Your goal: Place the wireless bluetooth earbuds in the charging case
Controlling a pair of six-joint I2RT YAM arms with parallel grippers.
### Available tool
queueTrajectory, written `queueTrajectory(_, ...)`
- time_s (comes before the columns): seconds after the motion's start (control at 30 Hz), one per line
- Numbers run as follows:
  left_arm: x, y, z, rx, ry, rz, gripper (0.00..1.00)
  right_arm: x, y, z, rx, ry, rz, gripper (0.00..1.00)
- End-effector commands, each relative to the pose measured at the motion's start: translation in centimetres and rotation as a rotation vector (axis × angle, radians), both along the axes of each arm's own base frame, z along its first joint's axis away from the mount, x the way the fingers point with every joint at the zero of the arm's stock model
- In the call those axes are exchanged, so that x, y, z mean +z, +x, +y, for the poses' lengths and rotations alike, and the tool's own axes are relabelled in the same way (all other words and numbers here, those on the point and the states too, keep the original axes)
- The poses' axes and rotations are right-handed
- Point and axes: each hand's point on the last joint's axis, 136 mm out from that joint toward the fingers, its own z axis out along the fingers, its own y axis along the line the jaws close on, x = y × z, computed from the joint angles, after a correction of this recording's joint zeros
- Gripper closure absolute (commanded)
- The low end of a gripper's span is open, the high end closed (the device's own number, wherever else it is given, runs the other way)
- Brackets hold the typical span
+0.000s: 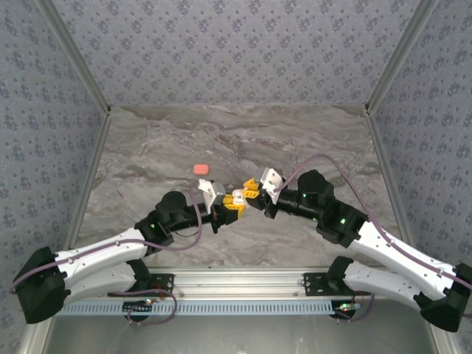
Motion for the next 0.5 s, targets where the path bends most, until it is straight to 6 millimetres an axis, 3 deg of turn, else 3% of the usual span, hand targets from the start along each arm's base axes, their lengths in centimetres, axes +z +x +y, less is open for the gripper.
queueTrajectory(0.0,3.5,-0.4,-0.4,-0.033,-0.087,-0.051,1.00,0.2,-0.4,0.5,0.026,-0.001,-0.035,0.79)
queueTrajectory(0.47,3.6,-0.5,-0.4,-0.035,-0.089,-0.052,1.00,-1.1,-0.4,1.7,0.047,-0.044,-0.018,0.79)
